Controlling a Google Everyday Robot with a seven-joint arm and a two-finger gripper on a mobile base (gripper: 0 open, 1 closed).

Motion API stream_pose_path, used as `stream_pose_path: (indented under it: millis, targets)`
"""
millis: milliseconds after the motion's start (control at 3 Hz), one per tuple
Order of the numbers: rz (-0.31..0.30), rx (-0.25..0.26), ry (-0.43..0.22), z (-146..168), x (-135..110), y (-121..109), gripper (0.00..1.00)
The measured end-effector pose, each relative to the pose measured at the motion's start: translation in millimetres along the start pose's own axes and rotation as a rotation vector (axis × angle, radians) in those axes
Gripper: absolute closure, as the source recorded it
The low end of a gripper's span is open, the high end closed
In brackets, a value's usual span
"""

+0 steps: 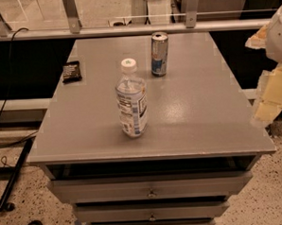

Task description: Pick rxbar chocolate

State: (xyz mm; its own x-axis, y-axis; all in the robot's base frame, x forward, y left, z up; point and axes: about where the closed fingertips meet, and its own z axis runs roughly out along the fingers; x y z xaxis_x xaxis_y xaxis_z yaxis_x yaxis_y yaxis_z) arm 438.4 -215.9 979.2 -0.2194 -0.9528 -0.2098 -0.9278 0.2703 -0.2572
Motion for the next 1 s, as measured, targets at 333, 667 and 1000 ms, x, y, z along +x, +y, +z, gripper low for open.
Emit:
stream_pose_path:
  millis: [333, 667, 1000]
  targets:
    - [-0.001, 0.002, -0.001, -0.3, -0.5, -0.3, 0.0]
    - [-0.037, 0.003, -0.089, 19.8, -26.9, -25.7, 0.0]
    - [-0.114, 0.001, -0.227, 51.8, -83.9, -63.2, 0.0]
